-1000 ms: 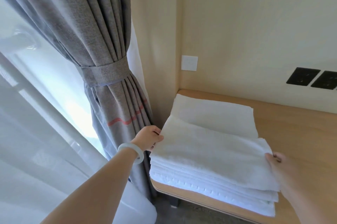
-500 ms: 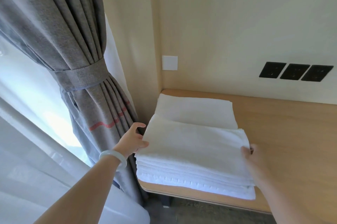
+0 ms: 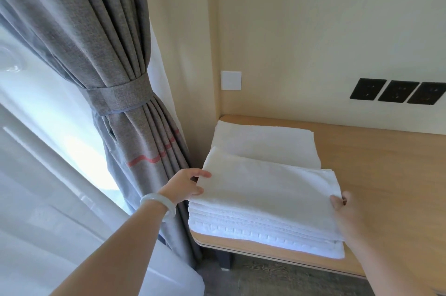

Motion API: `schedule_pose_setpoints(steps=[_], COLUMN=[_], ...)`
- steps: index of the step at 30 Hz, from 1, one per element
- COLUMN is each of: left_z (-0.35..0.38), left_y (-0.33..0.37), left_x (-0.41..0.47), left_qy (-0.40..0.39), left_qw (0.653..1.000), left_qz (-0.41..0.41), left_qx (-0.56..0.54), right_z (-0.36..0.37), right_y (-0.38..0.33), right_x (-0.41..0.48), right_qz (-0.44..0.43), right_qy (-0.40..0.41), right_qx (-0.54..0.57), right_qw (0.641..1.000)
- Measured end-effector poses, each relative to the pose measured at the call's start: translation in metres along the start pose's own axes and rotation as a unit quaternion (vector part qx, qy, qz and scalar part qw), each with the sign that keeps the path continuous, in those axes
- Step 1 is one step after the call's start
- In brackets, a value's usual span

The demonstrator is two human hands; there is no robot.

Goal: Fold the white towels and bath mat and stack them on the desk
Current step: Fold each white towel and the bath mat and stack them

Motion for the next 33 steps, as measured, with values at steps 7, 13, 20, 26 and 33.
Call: schedule_pose_setpoints(steps=[7,13,20,26,33], left_z=[-0.002,0.0,0.017,0.111,0.085], left_y=[0.009,0.002,0.044,0.072,0.003], left_x=[-0.002,-0.006,0.001,0.029,0.034], left_qy=[0.0,0.006,0.072,0.012,0.084], left_qw=[1.0,1.0,0.911,0.85,0.853], left_qz=[-0.005,0.003,0.117,0.242,0.196], left_qx=[-0.022,-0.027,0.389,0.467,0.477], right_z=[-0.006,-0.004,0.016,0.105,0.054], right_y=[-0.008,-0.008,-0.043,-0.082,-0.021], right_x=[0.006,0.006,-0.025,-0.066,0.018], right_qz=[-0.041,-0.02,-0.201,-0.385,-0.244], right_qy=[0.028,0.009,0.137,0.001,0.01], right_qx=[-0.004,-0.019,-0.24,-0.305,-0.313], right_qw=[0.999,1.0,0.94,0.871,0.918])
Point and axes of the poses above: each hand's wrist, its own x-axis towards the middle knuckle, its own z-axis out of the palm, y = z × x, the point moved 4 cm from there along x, towards the middle knuckle, and after that the axes turned 12 degrees about z, right-handed, at the moved point
